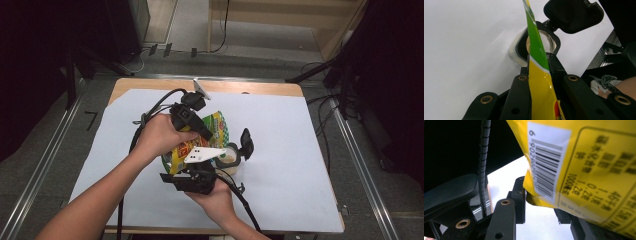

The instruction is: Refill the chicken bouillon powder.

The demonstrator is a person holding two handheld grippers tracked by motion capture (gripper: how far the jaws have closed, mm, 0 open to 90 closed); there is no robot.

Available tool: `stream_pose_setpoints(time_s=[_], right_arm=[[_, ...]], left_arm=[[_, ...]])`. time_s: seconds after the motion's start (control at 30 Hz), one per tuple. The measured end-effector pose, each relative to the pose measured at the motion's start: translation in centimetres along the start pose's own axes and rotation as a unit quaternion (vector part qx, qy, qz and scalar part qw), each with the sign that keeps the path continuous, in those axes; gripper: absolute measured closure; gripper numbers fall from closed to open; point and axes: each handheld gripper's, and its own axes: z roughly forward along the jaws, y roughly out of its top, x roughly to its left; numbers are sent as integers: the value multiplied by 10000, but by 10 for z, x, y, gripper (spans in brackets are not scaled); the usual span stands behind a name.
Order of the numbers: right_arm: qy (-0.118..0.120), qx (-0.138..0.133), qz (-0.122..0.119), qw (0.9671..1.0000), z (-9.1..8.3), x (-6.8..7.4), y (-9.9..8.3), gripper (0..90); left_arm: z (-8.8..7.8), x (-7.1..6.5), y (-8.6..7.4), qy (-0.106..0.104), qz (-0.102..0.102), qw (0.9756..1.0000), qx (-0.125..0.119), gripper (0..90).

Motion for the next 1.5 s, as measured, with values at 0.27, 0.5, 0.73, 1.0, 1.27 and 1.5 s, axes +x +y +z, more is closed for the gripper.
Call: stream_pose_setpoints(time_s=[0.27,0.5,0.73,1.0,1.27,1.5], right_arm=[[-3,10,12,10000,0,0,-1,675],[-3,32,18,10000,0,0,-2,675],[-9,33,13,10000,0,0,-2,675],[-8,33,16,10000,0,0,-2,676],[-18,36,22,10000,0,0,-2,676],[-22,38,22,10000,0,0,-2,676]], left_arm=[[2,0,0,-17,11,10000,20,834],[2,1,-1,-32,1,10000,15,834],[3,1,0,-32,6,10000,26,834],[3,1,0,-48,8,10000,29,833],[3,1,0,-51,6,10000,29,833],[3,1,0,-56,2,10000,37,832]])
